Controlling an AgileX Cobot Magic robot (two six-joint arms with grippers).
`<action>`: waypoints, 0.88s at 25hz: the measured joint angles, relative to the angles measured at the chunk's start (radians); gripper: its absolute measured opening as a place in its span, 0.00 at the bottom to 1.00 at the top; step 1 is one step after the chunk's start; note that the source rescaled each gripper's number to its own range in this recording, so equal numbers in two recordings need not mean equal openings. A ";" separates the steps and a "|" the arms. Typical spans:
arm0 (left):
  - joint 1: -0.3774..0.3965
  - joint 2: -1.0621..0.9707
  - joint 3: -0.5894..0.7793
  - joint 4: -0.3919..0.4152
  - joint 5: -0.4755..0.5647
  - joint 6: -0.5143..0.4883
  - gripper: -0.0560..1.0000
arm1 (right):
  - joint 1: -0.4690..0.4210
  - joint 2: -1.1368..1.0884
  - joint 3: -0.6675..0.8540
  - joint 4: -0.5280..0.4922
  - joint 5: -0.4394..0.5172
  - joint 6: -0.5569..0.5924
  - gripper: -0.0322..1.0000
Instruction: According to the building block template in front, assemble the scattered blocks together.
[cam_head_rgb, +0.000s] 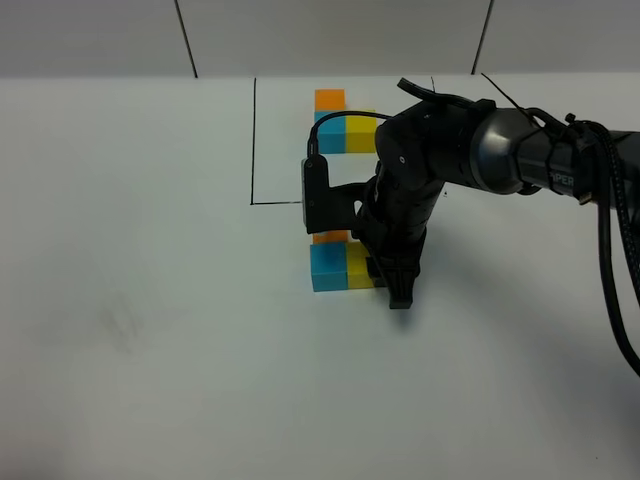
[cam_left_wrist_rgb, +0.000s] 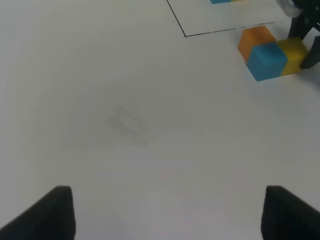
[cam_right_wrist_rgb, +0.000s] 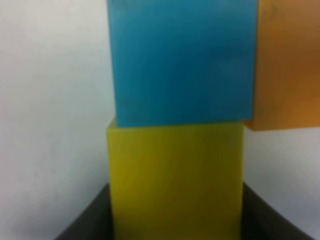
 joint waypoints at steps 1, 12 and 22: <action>0.000 0.000 0.000 0.000 0.000 0.000 0.67 | -0.001 0.000 0.000 0.002 -0.001 0.001 0.04; 0.000 0.000 0.000 0.000 0.000 0.000 0.67 | -0.068 -0.117 0.000 0.008 0.008 0.180 0.96; 0.000 0.000 0.000 0.000 0.000 0.000 0.67 | -0.554 -0.484 0.157 0.032 0.010 0.609 1.00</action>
